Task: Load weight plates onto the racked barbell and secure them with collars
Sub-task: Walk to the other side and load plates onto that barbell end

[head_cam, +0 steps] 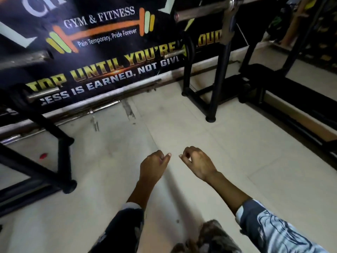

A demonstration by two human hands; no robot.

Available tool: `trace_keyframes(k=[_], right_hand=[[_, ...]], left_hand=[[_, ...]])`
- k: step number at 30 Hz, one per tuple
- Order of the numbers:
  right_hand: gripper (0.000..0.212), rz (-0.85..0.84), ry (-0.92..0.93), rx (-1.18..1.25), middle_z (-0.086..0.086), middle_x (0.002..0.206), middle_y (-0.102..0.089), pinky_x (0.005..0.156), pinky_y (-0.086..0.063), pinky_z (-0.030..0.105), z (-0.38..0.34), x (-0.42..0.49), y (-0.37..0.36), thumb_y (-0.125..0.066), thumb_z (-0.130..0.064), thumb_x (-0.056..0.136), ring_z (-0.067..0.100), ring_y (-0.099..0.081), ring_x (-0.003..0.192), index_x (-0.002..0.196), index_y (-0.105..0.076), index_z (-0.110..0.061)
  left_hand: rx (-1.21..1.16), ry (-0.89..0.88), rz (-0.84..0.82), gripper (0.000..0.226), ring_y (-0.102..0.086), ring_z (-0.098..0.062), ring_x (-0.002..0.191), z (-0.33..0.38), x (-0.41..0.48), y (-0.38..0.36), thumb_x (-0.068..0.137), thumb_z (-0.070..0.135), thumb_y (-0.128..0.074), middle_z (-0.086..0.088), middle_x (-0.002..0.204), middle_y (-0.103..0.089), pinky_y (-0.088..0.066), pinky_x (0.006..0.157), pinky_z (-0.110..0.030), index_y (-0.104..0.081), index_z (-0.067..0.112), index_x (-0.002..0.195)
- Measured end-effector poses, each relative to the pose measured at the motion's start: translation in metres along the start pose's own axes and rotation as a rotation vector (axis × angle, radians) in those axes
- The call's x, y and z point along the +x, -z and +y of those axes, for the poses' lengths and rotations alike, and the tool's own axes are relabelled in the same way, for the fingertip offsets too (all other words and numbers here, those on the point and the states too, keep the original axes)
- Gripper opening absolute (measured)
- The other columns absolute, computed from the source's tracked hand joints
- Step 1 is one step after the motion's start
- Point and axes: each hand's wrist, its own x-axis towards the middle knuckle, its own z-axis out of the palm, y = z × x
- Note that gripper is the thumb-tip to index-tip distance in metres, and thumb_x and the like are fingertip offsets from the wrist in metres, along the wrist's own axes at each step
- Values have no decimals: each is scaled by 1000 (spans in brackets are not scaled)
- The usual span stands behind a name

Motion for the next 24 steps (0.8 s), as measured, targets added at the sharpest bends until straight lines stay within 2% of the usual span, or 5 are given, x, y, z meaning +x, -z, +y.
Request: trace_keyframes(k=[2, 7, 14, 18, 24], right_hand=[[26, -23, 26, -3, 8, 96, -60, 76, -42, 34, 6, 54, 8, -44, -36, 94, 24, -53, 93, 86, -54, -13], [29, -62, 167, -22, 11, 98, -60, 75, -42, 33, 19, 202, 21, -44, -33, 95, 26, -54, 94, 92, -56, -7], [26, -170, 349, -14, 16, 92, -60, 73, -42, 35, 11, 380, 24, -50, -28, 93, 30, -56, 90, 89, -56, -3], [27, -291, 450, -64, 16, 92, -61, 74, -43, 37, -17, 475, 6, -50, -28, 92, 30, -56, 90, 89, -56, -2], [26, -428, 553, -88, 18, 95, -63, 77, -44, 38, -77, 614, -49, -49, -25, 92, 31, -56, 95, 88, -58, -1]], left_hand=[[9, 27, 13, 39, -62, -27, 72, 7, 48, 2, 92, 44, -48, -2, 65, -56, -37, 61, -25, -47, 15, 68], [79, 99, 89, 40, -62, -30, 78, 10, 175, 2, 93, 49, -43, -11, 80, -66, -49, 70, -35, -45, 16, 71], [156, 294, 159, 40, -62, -32, 88, -3, 310, 22, 93, 48, -44, -12, 89, -68, -43, 68, -31, -55, 11, 82], [41, 438, 239, 36, -62, -31, 80, -31, 376, 42, 91, 47, -48, -10, 81, -67, -38, 64, -28, -45, 17, 70], [-68, 633, 295, 35, -64, -30, 85, -115, 479, 70, 90, 51, -48, -7, 85, -70, -46, 73, -33, -52, 20, 74]])
